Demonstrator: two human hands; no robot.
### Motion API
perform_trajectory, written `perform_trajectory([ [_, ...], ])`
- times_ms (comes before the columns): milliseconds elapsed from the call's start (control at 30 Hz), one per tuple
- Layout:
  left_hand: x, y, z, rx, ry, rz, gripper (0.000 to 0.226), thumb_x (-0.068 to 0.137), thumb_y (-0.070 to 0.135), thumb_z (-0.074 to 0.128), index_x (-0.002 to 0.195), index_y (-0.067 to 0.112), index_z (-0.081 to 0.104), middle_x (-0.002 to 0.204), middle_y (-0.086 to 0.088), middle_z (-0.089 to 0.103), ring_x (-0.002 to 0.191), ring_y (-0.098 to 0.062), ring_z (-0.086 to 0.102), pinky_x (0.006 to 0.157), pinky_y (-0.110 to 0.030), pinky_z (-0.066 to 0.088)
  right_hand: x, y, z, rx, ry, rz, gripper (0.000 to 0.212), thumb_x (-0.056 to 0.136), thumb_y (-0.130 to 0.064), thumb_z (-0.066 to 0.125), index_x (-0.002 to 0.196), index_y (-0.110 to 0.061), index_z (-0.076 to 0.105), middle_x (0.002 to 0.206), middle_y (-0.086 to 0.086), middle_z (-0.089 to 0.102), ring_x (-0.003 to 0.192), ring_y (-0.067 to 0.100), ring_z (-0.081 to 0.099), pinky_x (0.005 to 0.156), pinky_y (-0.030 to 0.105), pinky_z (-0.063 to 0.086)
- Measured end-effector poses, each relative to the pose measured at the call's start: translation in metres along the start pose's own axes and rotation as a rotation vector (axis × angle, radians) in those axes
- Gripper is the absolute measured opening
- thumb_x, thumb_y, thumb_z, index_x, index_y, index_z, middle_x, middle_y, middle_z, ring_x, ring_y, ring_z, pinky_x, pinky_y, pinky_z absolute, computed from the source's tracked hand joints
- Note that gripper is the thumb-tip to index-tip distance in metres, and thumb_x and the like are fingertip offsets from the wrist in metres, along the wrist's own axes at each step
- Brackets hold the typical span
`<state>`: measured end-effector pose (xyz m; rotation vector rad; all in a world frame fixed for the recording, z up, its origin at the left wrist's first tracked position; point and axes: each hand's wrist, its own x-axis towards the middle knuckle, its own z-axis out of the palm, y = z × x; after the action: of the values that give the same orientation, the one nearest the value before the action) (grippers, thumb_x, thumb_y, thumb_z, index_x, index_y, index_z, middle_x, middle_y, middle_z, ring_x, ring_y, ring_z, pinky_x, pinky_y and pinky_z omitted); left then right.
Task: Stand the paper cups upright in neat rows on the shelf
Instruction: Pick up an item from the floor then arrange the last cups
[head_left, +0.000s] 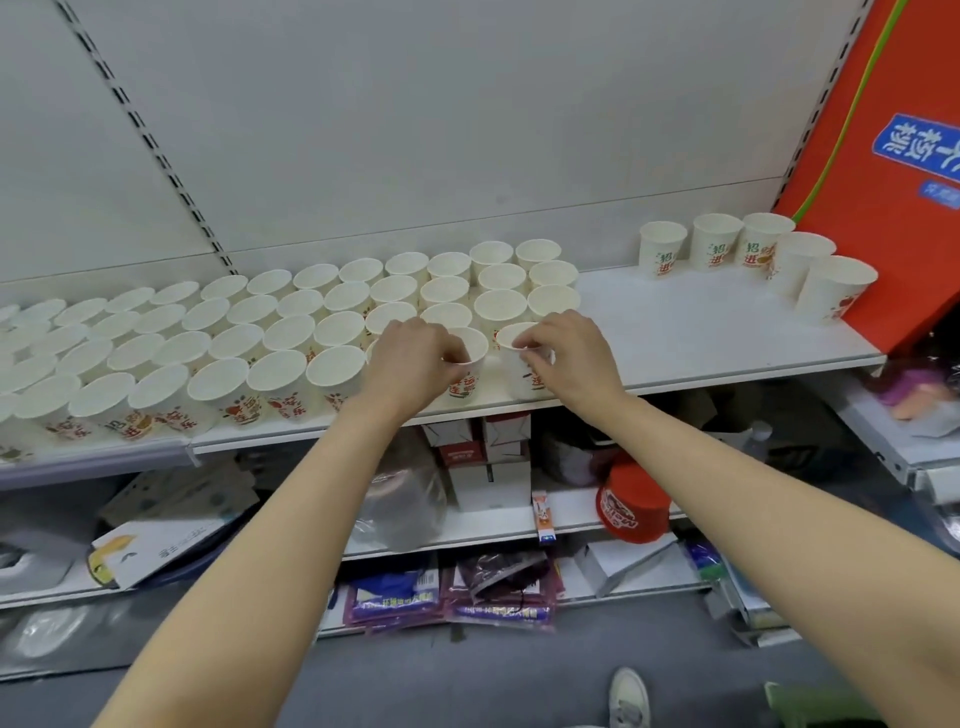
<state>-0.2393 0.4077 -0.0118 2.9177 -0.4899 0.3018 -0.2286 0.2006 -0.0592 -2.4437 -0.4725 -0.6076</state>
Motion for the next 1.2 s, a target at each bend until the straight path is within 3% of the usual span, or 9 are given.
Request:
perform_trajectory([
  [133, -0.002, -0.002, 0.008, 0.037, 0.016, 0.046, 0.019, 0.09, 0.041, 0.064, 0.093, 0.028, 0.076, 0.09, -0.001, 0.072, 0.092, -0.027, 0.056, 0.08, -0.037, 0.039, 0.002, -0.003, 0.006, -0.044, -0.013, -0.02, 0.009, 0.076, -0.014, 0.074, 0.085, -0.017, 0.074, 0.078, 0.001, 0.066, 0.079, 0.027, 0.057, 0.071, 0.027, 0.029],
  [267, -0.004, -0.008, 0.014, 0.052, 0.047, 0.069, 0.017, 0.09, 0.04, 0.065, 0.091, 0.027, 0.076, 0.088, 0.001, 0.071, 0.092, -0.026, 0.055, 0.081, -0.037, 0.04, 0.001, -0.004, 0.014, -0.016, -0.002, -0.045, 0.009, 0.075, -0.016, 0.076, 0.084, -0.015, 0.072, 0.078, 0.001, 0.065, 0.079, 0.026, 0.056, 0.072, 0.03, 0.037],
  [400, -0.004, -0.013, 0.018, 0.044, 0.045, 0.076, 0.014, 0.085, 0.038, 0.07, 0.095, 0.028, 0.074, 0.094, 0.005, 0.071, 0.095, -0.023, 0.055, 0.082, -0.035, 0.038, 0.001, 0.002, 0.01, 0.015, -0.019, -0.075, 0.026, 0.072, -0.022, 0.079, 0.096, -0.016, 0.072, 0.09, -0.001, 0.066, 0.089, 0.025, 0.05, 0.076, 0.033, 0.043],
  [533, -0.006, -0.016, 0.016, 0.014, 0.082, 0.083, 0.024, 0.079, 0.039, 0.075, 0.099, 0.026, 0.072, 0.097, 0.006, 0.07, 0.097, -0.021, 0.056, 0.084, -0.035, 0.037, 0.002, 0.017, -0.002, -0.046, -0.075, -0.127, 0.035, 0.068, -0.017, 0.08, 0.102, -0.016, 0.07, 0.099, 0.0, 0.066, 0.094, 0.028, 0.051, 0.082, 0.036, 0.044],
  [800, -0.007, -0.023, 0.012, 0.074, 0.067, 0.071, 0.012, 0.086, 0.037, 0.069, 0.09, 0.027, 0.073, 0.089, 0.006, 0.07, 0.092, -0.021, 0.056, 0.084, -0.035, 0.037, 0.006, 0.016, -0.001, -0.099, -0.082, -0.145, 0.009, 0.076, -0.015, 0.076, 0.085, -0.017, 0.074, 0.081, -0.002, 0.068, 0.088, 0.028, 0.054, 0.075, 0.033, 0.036],
  [1033, -0.009, -0.02, 0.013, 0.047, 0.108, 0.07, 0.02, 0.085, 0.041, 0.07, 0.099, 0.027, 0.073, 0.098, 0.005, 0.071, 0.096, -0.022, 0.056, 0.084, -0.034, 0.035, 0.005, 0.006, 0.008, -0.075, -0.041, -0.147, 0.01, 0.076, -0.018, 0.076, 0.086, -0.016, 0.074, 0.081, -0.002, 0.069, 0.083, 0.027, 0.052, 0.072, 0.037, 0.043],
  [1200, -0.016, -0.017, 0.017, -0.013, 0.164, 0.027, 0.02, 0.085, 0.043, 0.071, 0.097, 0.028, 0.073, 0.102, 0.004, 0.07, 0.098, -0.021, 0.056, 0.076, -0.031, 0.032, -0.007, 0.012, 0.011, 0.055, 0.064, 0.021, 0.018, 0.076, -0.022, 0.077, 0.092, -0.018, 0.073, 0.096, -0.002, 0.068, 0.099, 0.019, 0.049, 0.084, 0.027, 0.038],
])
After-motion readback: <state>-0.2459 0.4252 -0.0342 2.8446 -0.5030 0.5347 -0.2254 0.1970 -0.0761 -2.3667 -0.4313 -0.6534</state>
